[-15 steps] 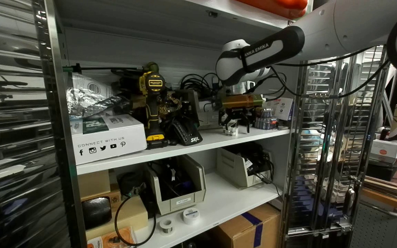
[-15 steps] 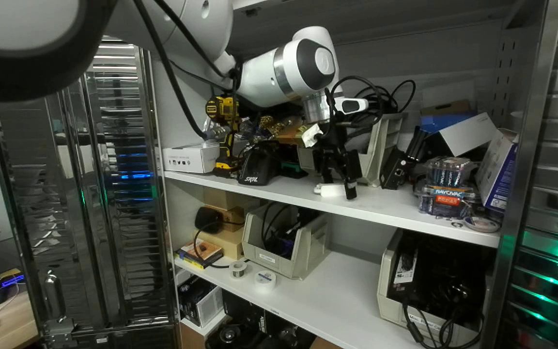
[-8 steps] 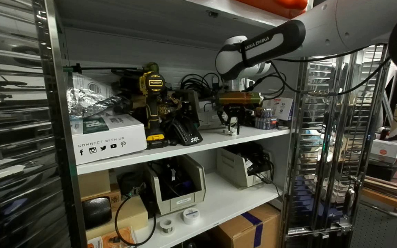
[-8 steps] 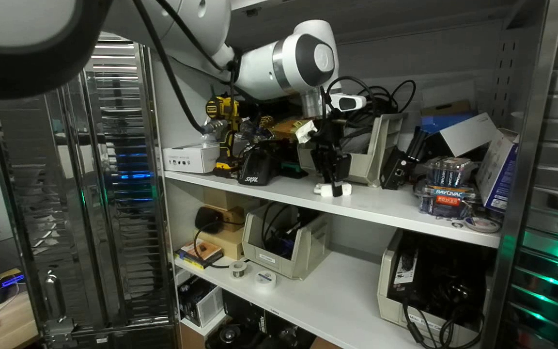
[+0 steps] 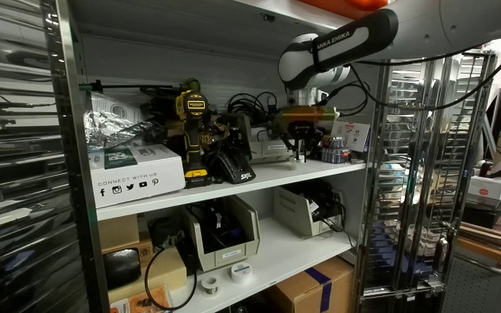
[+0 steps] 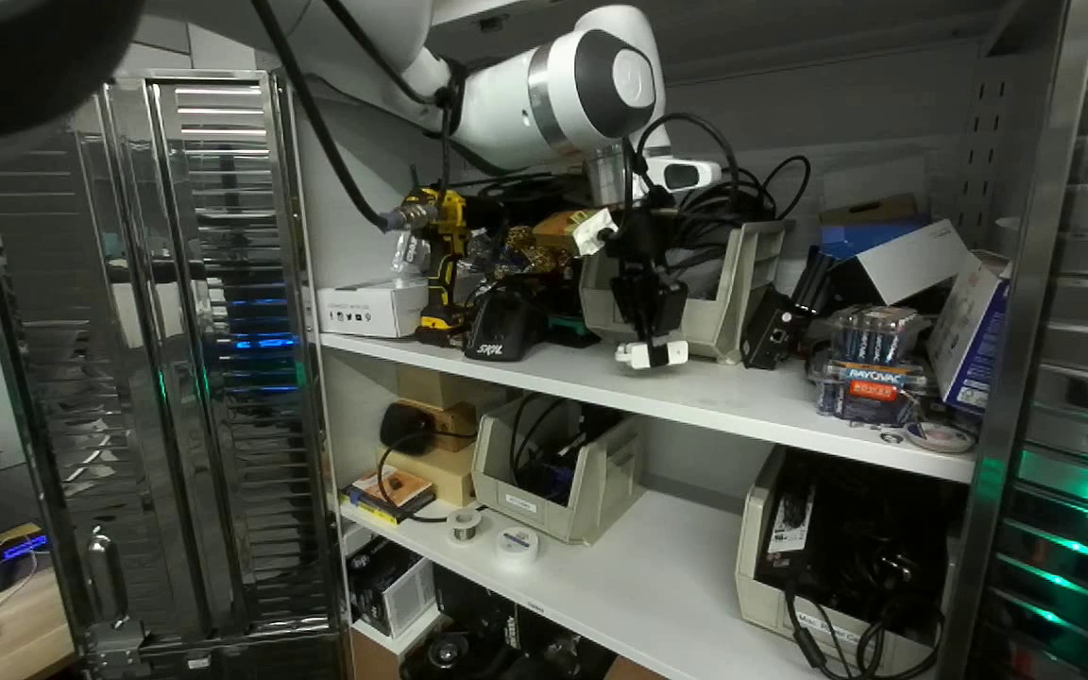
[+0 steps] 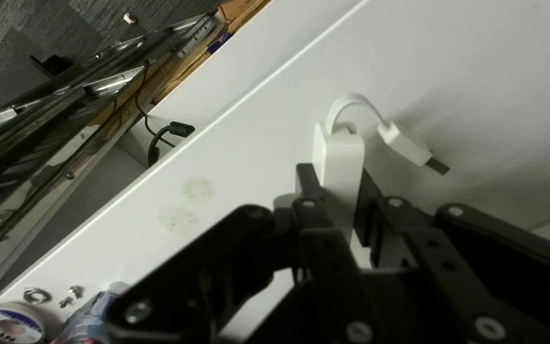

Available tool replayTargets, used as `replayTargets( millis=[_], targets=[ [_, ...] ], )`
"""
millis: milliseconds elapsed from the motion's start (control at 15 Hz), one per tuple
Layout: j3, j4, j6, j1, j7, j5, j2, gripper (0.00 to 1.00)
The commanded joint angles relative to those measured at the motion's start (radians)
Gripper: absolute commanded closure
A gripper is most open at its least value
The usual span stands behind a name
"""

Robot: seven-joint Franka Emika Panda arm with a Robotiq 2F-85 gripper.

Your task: Put the white cable in the gray box

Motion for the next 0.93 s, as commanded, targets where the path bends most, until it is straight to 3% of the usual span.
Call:
replayTargets(
  millis=[0,533,867],
  targets=[
    [0.004,-0.097,0.003,0.005,0.015,0.013,-0.141,0.95],
    [0.014,-0.163,0.159,0.029,0.052,-0.044,-0.164,0.95],
    [0.037,-0.329,0.228,0.064,0.019,-0.122,-0.256,0.95]
  ],
)
